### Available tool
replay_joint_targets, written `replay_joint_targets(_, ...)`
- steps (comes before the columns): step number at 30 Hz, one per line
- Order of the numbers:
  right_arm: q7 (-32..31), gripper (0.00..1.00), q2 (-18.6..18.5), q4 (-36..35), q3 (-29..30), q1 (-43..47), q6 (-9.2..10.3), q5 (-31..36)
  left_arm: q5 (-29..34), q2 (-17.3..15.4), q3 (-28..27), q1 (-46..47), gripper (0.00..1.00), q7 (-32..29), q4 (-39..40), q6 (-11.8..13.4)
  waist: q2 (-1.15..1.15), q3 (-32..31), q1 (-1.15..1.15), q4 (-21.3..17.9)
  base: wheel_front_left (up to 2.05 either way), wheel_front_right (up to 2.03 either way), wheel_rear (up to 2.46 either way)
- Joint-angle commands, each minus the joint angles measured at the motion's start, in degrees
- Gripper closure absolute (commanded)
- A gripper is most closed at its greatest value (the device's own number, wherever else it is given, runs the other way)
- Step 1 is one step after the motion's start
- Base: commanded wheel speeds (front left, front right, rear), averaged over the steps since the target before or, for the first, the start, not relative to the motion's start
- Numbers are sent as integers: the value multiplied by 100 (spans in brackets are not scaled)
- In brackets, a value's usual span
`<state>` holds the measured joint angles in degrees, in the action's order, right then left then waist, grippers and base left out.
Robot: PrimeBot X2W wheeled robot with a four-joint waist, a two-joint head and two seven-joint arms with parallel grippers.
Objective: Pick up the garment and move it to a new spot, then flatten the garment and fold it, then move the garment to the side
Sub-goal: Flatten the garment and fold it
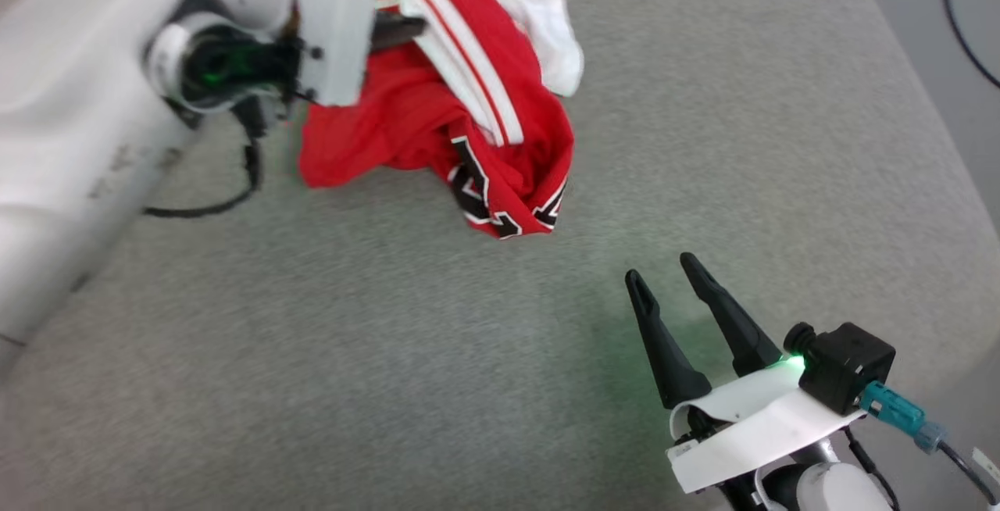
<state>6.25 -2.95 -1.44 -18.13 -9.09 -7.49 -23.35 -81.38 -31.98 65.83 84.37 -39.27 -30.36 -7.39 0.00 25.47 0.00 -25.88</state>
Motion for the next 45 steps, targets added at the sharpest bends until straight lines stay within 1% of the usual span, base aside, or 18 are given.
replay_joint_targets(1, -76, 0, 4, -36, 56, -96, 0, 81, -23, -168, 11, 64, 100, -60, 20, -15, 0, -319, 0, 511, 0, 0, 0)
replay_joint_targets(2, -76, 0, 4, -36, 56, -96, 0, 81, -23, -168, 11, 64, 100, -60, 20, -15, 0, -319, 0, 511, 0, 0, 0)
replay_joint_targets(3, -155, 0, 3, -55, 79, -96, 0, 113, -35, -354, 53, 95, 100, -189, 16, -16, 0, -397, 0, 663, 0, 0, 0)
replay_joint_targets(4, -155, 0, 3, -55, 79, -96, 0, 113, -35, -354, 53, 95, 100, -189, 16, -16, 0, -397, 0, 663, 0, 0, 0)
replay_joint_targets(7, -263, 0, 3, -93, 119, -87, 0, 141, -16, -734, 131, 120, 100, -393, -25, -15, 0, -480, 0, 833, 0, 0, 0)
replay_joint_targets(11, -335, 0, 3, -148, 181, -8, 0, 165, 137, -1323, 270, 157, 100, -640, -83, -15, 0, -538, 0, 957, 0, 0, 0)
replay_joint_targets(14, -369, 0, 3, -176, 198, 42, 0, 171, 479, -1753, 457, 209, 100, -767, -117, -15, 0, -544, 0, 1000, 0, 0, 0)
replay_joint_targets(15, -385, 0, 3, -186, 198, 46, 0, 170, 690, -1876, 523, 231, 100, -778, -114, -16, 0, -542, 0, 1006, 0, 0, 0)
replay_joint_targets(18, -415, 0, 4, -225, 163, 28, 0, 162, 1100, -2068, 632, 167, 100, -689, -195, -16, 0, -508, 0, 996, 0, 0, 0)
replay_joint_targets(20, -420, 0, 4, -252, 135, 8, 0, 162, 1365, -2068, 684, 75, 100, -574, -238, -15, 0, -457, 0, 981, 0, 0, 0)
replay_joint_targets(22, -442, 0, 4, -277, 98, -19, 0, 161, 1540, -1981, 705, -9, 100, -396, -280, -15, 0, -389, 0, 951, 0, 0, 0)
replay_joint_targets(26, -440, 0, 6, -317, 44, -62, 0, 151, 1591, -1594, 716, -133, 100, 103, -388, -15, 0, -227, 0, 849, 0, 0, 0)
replay_joint_targets(30, -395, 0, 5, -340, 26, -85, 0, 121, 1330, -1127, 668, -241, 100, 469, -447, -15, 0, -83, 0, 733, 0, 0, 0)
replay_joint_targets(33, -355, 0, 6, -347, -22, -91, 0, 87, 1213, -919, 682, -255, 100, 553, -462, -15, 0, 18, 0, 634, 0, 0, 0)
replay_joint_targets(35, -319, 0, 6, -326, -60, -74, 0, 55, 1267, -896, 699, -283, 100, 593, -471, -15, 0, 65, 0, 567, 0, 0, 0)
replay_joint_targets(39, -253, 0, 6, -266, -116, -76, 0, 22, 1392, -1001, 733, -449, 100, 683, -607, -15, 0, 117, 0, 485, 0, 0, 0)
replay_joint_targets(43, -193, 0, 6, -201, -78, -77, 0, 9, 1319, -1063, 741, -581, 100, 852, -676, -15, 0, 111, 0, 558, 0, 0, 0)
replay_joint_targets(45, -198, 0, 5, -177, -21, -87, 0, 33, 1141, -1041, 710, -563, 71, 941, -602, -15, 0, 63, 0, 662, 0, 0, 0)
